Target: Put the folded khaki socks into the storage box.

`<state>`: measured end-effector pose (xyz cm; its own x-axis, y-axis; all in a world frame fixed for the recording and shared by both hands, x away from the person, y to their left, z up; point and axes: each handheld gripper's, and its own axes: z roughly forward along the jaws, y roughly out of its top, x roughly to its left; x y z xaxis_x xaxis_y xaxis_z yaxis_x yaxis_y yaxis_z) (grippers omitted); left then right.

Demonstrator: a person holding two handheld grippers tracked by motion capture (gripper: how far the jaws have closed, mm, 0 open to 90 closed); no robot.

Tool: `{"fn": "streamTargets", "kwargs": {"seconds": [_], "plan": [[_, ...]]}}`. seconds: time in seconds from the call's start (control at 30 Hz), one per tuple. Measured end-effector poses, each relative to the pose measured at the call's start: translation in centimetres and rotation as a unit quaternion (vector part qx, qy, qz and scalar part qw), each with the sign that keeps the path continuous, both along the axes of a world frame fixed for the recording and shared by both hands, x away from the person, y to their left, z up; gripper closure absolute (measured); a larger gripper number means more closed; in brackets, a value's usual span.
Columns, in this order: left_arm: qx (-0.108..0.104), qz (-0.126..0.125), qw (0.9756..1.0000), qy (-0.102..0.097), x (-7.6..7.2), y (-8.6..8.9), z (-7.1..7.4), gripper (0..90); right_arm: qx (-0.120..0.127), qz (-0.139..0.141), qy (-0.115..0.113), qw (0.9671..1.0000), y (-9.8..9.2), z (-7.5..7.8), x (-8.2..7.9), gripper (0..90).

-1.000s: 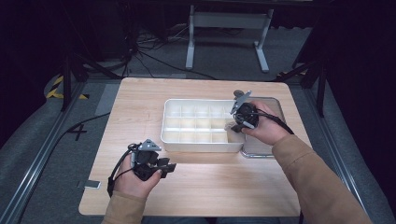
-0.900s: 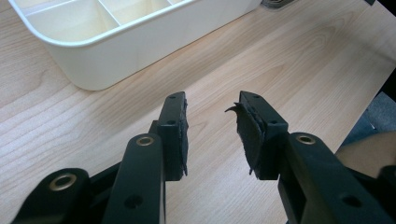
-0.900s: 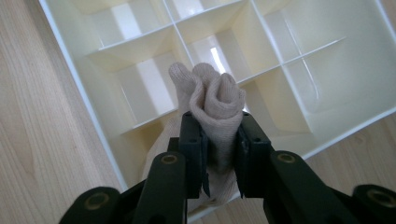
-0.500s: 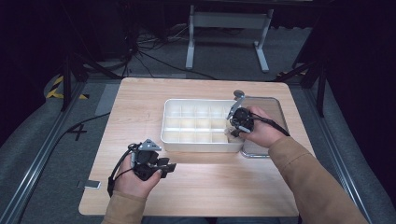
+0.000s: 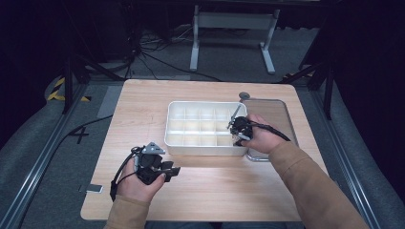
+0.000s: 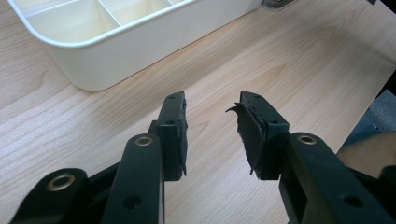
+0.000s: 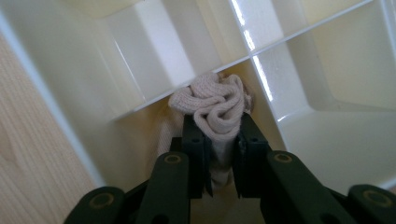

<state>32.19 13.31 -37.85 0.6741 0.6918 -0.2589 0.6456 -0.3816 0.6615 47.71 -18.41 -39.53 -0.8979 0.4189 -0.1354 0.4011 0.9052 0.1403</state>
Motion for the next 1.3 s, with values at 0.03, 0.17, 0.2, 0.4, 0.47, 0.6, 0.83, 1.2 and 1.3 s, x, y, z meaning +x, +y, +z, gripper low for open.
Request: {"fn": "streamTargets", "kwargs": {"seconds": [0.03,0.17,0.2,0.4,0.47,0.6,0.83,1.2,1.3], "plan": [[-0.001,0.002,1.0000,0.001,0.0,0.0,0.0,62.8,0.000,-0.005,0.002,1.0000,0.1,-0.2,0.0,77.6],[-0.001,0.000,1.0000,0.000,0.0,0.0,0.0,62.8,-0.003,-0.016,0.007,0.9998,0.1,-0.5,0.3,77.4],[-0.001,0.000,1.0000,0.000,-0.1,-0.1,0.0,62.8,-0.002,-0.020,0.008,0.9998,0.2,-0.6,0.4,77.4],[0.001,0.000,1.0000,0.004,0.0,-0.1,-0.1,62.8,0.009,-0.049,0.024,0.9985,0.0,-0.8,0.8,76.2],[0.000,0.002,1.0000,0.003,0.0,-0.1,-0.1,62.7,0.012,-0.051,0.021,0.9984,-0.1,-0.8,0.8,75.8],[0.001,0.001,1.0000,0.005,0.1,-0.1,-0.2,62.5,0.028,-0.048,0.021,0.9982,-0.6,-0.7,0.8,72.2],[0.000,0.000,1.0000,0.007,0.3,-0.2,-0.3,62.4,0.047,-0.044,0.011,0.9979,-1.1,0.5,0.4,63.6],[0.000,-0.005,1.0000,0.007,0.6,-0.7,-0.2,62.1,0.125,-0.055,-0.028,0.9903,-2.7,4.2,-1.0,61.6],[0.002,-0.007,1.0000,0.006,0.8,-0.6,-0.3,62.2,0.165,-0.053,-0.043,0.9839,-3.4,5.2,-2.1,62.3]]}}
